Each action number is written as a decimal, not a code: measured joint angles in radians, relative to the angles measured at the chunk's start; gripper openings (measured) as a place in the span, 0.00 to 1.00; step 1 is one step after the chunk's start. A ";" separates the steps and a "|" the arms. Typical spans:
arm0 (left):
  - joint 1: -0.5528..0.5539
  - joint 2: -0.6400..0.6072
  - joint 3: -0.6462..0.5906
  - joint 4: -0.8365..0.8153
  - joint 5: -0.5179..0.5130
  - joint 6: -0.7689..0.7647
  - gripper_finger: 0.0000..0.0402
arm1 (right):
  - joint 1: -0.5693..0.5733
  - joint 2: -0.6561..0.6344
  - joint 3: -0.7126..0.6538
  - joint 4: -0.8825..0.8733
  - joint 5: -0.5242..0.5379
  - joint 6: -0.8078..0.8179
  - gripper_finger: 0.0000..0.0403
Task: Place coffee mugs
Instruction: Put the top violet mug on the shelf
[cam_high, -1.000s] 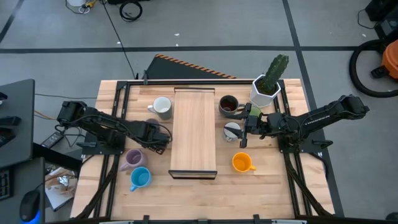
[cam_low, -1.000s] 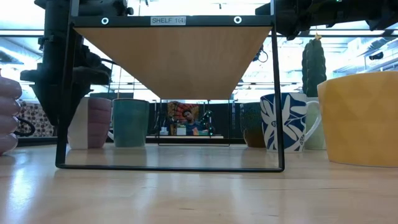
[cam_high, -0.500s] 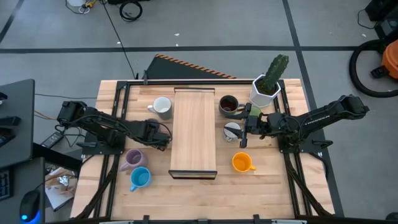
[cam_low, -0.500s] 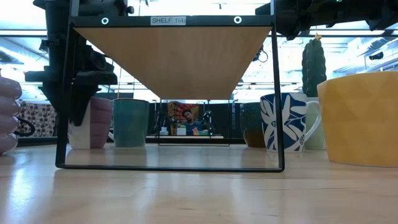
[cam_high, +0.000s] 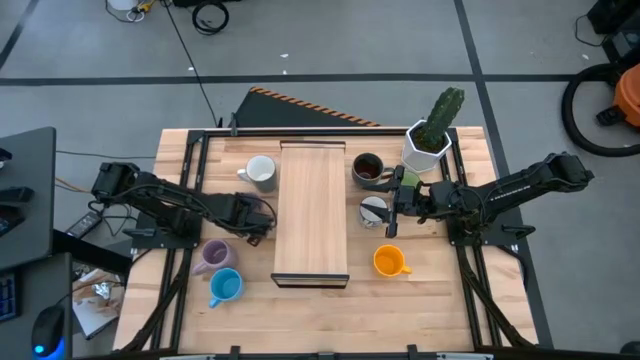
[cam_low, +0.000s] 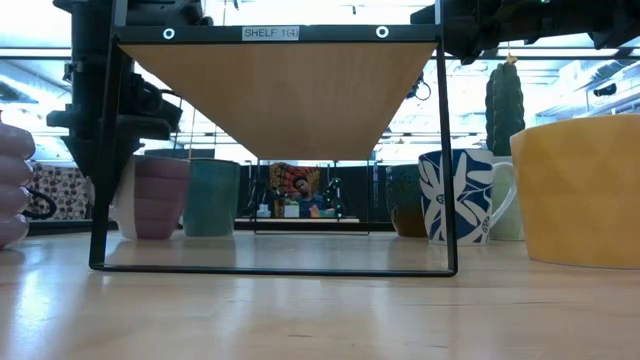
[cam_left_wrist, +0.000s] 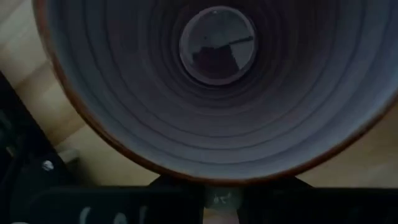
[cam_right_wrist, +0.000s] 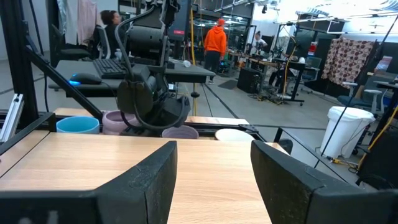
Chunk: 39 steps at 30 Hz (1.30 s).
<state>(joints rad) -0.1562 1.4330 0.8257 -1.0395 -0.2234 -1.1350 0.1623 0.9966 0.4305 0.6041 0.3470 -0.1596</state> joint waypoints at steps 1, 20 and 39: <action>0.000 0.000 0.000 -0.005 0.007 0.019 0.14 | 0.000 0.000 0.000 0.000 0.000 0.000 0.52; 0.068 -0.194 0.119 -0.253 0.063 0.532 0.14 | -0.006 0.018 -0.001 0.007 0.000 -0.003 0.52; 0.286 -0.193 0.517 -0.349 -0.019 1.161 0.14 | -0.007 0.018 -0.001 0.017 0.000 -0.002 0.52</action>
<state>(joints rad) 0.1299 1.2400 1.3429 -1.3882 -0.2428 0.0259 0.1555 1.0149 0.4297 0.6209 0.3473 -0.1612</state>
